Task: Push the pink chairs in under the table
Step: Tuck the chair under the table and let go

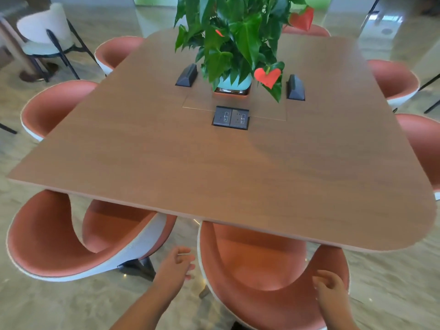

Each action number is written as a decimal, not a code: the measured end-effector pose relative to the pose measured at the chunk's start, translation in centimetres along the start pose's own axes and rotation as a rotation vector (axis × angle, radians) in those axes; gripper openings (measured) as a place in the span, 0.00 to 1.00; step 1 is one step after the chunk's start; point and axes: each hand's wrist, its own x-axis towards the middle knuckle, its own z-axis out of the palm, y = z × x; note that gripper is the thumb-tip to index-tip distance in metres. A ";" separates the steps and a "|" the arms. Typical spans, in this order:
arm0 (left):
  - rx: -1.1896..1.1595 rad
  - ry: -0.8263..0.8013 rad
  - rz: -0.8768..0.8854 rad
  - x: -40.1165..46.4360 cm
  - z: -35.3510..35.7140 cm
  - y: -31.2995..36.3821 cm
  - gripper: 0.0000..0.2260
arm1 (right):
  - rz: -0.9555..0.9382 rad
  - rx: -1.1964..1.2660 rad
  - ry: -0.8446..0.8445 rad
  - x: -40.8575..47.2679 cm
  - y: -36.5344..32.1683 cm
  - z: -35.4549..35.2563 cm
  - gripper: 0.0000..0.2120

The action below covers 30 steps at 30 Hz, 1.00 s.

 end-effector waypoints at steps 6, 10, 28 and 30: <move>0.220 0.049 -0.029 6.3 5.0 0.4 0.30 | -0.047 -0.233 0.105 7.2 -1.3 -2.4 0.20; 0.183 0.053 -0.140 9.6 7.7 -0.5 0.40 | 0.115 -0.405 0.143 10.6 0.9 -3.5 0.34; 0.044 0.098 -0.271 18.3 10.2 -3.0 0.33 | 0.327 -0.213 0.085 17.9 5.9 -2.0 0.39; 0.076 0.109 -0.259 18.7 10.3 -3.2 0.33 | 0.336 -0.192 0.062 18.7 5.7 -2.2 0.40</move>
